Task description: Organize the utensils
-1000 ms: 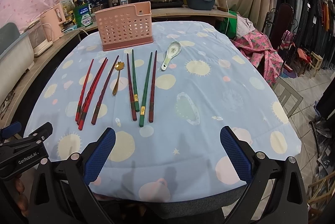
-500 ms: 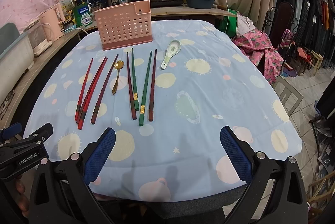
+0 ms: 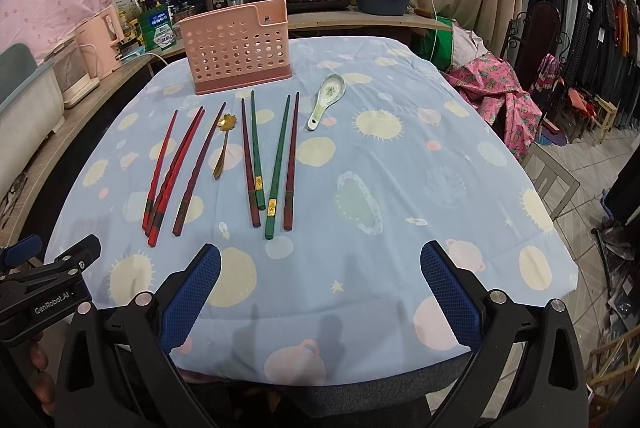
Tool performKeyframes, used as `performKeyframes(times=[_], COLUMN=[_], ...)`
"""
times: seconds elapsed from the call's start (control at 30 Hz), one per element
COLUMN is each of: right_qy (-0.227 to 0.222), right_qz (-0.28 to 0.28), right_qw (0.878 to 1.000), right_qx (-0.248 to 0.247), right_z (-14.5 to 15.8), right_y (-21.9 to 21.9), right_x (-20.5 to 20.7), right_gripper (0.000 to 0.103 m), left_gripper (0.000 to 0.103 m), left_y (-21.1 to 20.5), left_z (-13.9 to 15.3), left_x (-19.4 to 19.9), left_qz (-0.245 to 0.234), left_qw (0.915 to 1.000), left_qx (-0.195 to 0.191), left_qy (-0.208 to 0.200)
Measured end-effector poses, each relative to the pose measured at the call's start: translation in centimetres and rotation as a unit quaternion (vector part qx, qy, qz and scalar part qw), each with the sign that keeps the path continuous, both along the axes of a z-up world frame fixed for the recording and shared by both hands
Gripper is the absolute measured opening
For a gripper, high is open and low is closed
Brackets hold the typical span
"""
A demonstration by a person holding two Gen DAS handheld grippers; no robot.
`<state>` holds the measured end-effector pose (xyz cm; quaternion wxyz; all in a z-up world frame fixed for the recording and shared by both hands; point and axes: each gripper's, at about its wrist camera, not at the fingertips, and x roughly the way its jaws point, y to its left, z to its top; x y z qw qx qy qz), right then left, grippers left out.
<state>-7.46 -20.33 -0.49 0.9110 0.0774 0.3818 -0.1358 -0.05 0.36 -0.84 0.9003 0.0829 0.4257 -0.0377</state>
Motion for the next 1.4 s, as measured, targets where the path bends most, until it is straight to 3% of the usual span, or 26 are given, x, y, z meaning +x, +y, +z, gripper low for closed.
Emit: performKeyframes(times=[0.4,0.77,1.03,1.4], right_qy=[0.003,0.013,0.017,-0.005], right_qz=[-0.004,-0.009,-0.016,-0.028], right_qw=[1.000,1.000,1.000,0.999], right_qx=[0.006,0.014,0.022,0.016], right_z=[-0.3,-1.1,-1.6,-1.6], right_y=[-0.5,-1.4,-2.3,-3.8], right_x=[0.1,1.5,3.0,6.4], right_gripper=[0.096,0.096,0.096,0.096], left_gripper=[0.096,0.095,0.085,0.074], left_y=[1.2,0.6,-0.1,-0.3], left_z=[-0.5,-2.1,-3.5,-5.3], left_x=[1.0,6.0,9.2,9.7], left_qz=[0.019,0.015,0.015,0.012], left_qw=[0.9997,0.9986,0.9975,0.9960], left_qx=[-0.010,-0.036,-0.044,-0.042], left_qy=[0.009,0.036,0.053,0.077])
